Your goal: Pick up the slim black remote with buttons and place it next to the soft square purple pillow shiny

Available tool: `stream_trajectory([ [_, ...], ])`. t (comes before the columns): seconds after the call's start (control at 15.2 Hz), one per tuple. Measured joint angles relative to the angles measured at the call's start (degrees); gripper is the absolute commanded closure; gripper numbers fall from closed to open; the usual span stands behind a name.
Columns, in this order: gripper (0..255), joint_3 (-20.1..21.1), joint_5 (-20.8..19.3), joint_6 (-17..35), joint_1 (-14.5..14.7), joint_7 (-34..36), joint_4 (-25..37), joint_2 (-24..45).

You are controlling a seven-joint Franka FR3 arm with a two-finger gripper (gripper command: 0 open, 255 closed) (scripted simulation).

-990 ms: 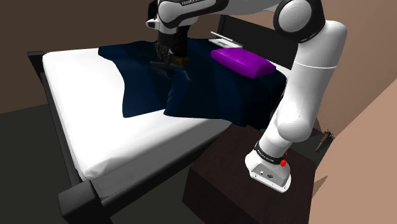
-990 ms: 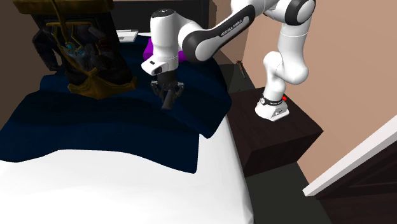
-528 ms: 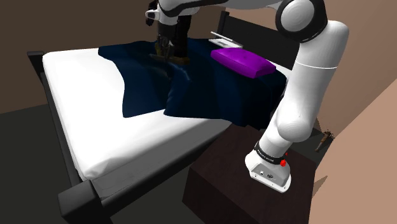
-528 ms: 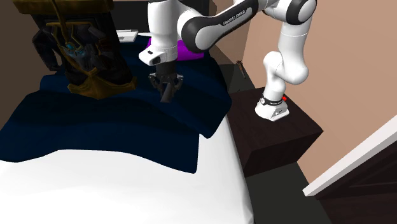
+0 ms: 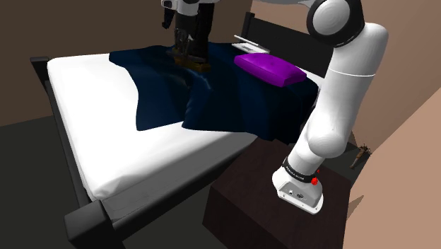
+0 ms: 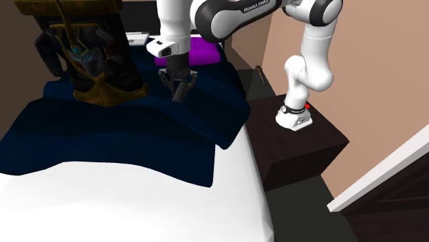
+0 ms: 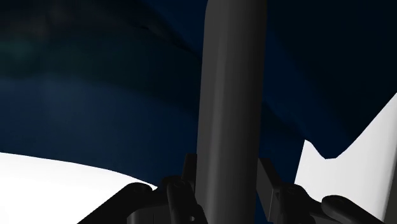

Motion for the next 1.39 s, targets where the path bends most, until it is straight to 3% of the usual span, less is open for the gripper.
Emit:
stream_trajectory([
  [0.59, 255, -4.13, 0.51, 1.78, -5.29, -9.51, -8.33, -6.64],
  [1.39, 255, -11.68, 1.49, 2.19, -13.27, -25.33, -11.60, -9.46],
])
